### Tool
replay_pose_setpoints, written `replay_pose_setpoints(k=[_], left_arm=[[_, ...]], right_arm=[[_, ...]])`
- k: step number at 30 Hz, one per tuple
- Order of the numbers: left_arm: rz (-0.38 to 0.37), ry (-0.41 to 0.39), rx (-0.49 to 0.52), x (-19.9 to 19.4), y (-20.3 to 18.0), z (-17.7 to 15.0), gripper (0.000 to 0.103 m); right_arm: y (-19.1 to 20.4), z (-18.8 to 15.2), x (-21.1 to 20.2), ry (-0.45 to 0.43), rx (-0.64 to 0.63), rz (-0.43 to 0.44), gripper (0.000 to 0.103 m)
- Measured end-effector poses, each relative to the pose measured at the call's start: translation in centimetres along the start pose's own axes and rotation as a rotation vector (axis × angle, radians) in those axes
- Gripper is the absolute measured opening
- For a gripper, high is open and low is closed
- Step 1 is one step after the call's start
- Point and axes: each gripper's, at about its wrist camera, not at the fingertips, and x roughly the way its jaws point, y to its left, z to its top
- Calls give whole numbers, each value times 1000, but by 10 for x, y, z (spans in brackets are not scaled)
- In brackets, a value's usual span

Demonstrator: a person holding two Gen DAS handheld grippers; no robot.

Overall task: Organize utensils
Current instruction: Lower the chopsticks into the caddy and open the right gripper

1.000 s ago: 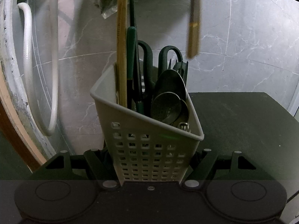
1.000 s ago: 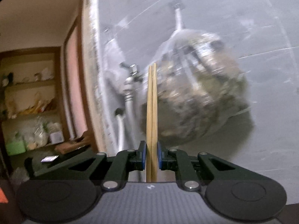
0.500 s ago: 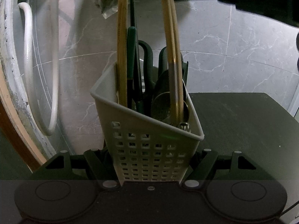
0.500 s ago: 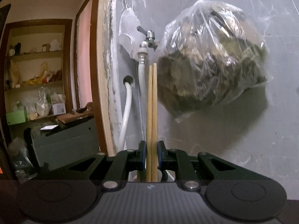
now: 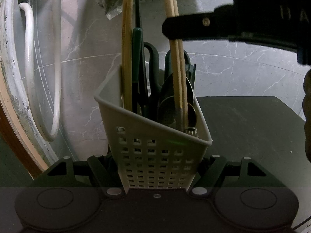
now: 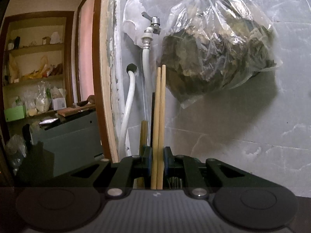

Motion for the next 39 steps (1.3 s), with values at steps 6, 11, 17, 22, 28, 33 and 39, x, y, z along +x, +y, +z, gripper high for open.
replay_pose_setpoints(k=[6, 11, 17, 22, 28, 33, 39], left_arm=[[0, 0, 0, 0, 0, 0, 76], [0, 0, 0, 0, 0, 0, 76], [1, 0, -1, 0, 0, 0, 76], [1, -1, 0, 0, 0, 0, 76], [1, -1, -1, 0, 0, 0, 76], [1, 0, -1, 0, 0, 0, 76], [1, 0, 0, 0, 0, 0, 76]], right_arm=[[2, 1, -2, -4, -20, 2, 14], [6, 2, -5, -13, -26, 22, 14], [3, -2, -2, 14, -12, 3, 14], [3, -4, -3, 22, -14, -4, 14], [3, -5, -2, 27, -18, -8, 15], [1, -10, -2, 43, -12, -15, 15], [0, -12, -2, 54, -7, -16, 15]])
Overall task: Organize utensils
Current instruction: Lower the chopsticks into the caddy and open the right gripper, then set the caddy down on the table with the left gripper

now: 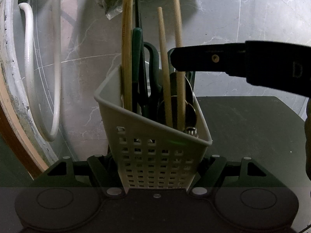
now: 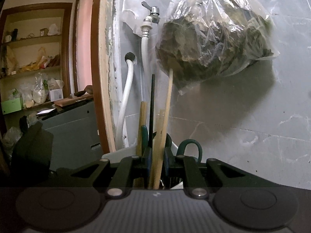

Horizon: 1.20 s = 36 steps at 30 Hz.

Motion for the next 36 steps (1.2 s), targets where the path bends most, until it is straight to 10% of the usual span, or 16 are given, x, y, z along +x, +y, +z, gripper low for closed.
replay_pose_setpoints(k=[4, 18, 36], left_arm=[[0, 0, 0, 0, 0, 0, 76], [0, 0, -2, -1, 1, 0, 76], [33, -8, -41, -4, -4, 0, 86]], right_arm=[[0, 0, 0, 3, -3, 0, 17], [-17, 6, -25, -43, 56, -129, 100], [-73, -23, -65, 129, 298, -427, 103]])
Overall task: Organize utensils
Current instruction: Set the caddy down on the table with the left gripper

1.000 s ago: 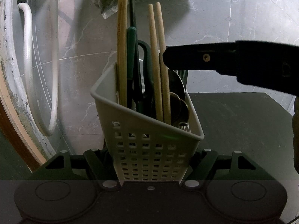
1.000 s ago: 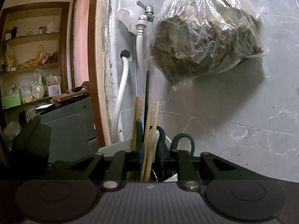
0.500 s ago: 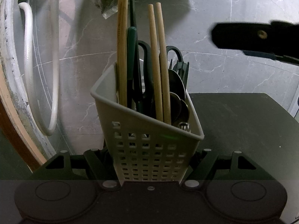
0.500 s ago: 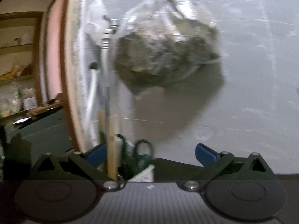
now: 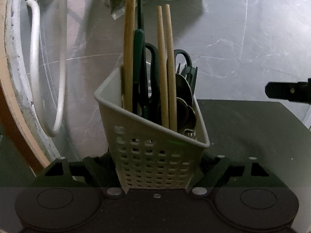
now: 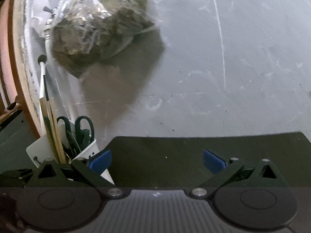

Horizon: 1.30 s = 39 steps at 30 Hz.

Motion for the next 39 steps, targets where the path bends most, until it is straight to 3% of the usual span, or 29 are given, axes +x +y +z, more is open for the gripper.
replay_pose_setpoints(k=[8, 11, 22, 25, 32, 39], left_arm=[[34, -9, -21, -4, -5, -2, 89], [64, -24, -27, -10, -8, -4, 102], [116, -38, -130, -37, -17, -23, 102], [122, -52, -166, -48, -17, -24, 102], [177, -67, -140, -66, -19, -26, 102], [208, -69, -159, -80, -8, -31, 102]], right_arm=[[-9, -5, -12, 18, -18, 23, 103], [-11, -4, -13, 27, -21, 21, 103], [-27, -13, -9, 177, 26, -15, 103], [-29, -17, -13, 193, 39, -2, 103], [-23, -21, -20, 202, 46, -5, 103], [-9, -28, -35, 201, 52, -52, 103]])
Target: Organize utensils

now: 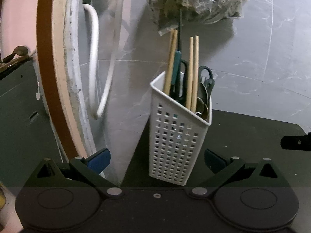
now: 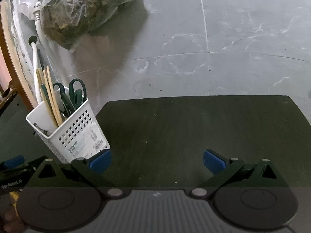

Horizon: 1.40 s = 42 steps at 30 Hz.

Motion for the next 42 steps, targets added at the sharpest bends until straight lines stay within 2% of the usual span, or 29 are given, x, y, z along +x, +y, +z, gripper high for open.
replay_pose_setpoints(k=[5, 9, 12, 20, 25, 42], left_arm=[[7, 20, -3, -14, 13, -3, 102], [21, 43, 49, -27, 19, -10, 102], [6, 24, 82, -46, 28, -14, 102], [-39, -11, 92, -76, 49, -25, 102], [-56, -5, 103, -86, 54, -40, 102], [-85, -7, 80, -94, 57, -45, 102]], right_arm=[[12, -14, -18, -6, 43, -59, 103], [26, -30, -32, -7, 80, -86, 103], [37, -42, -48, -24, 102, -95, 103], [68, -73, -87, -78, 56, -126, 103], [81, -85, -99, -60, 17, -148, 103], [87, -89, -113, -84, -15, -151, 103]])
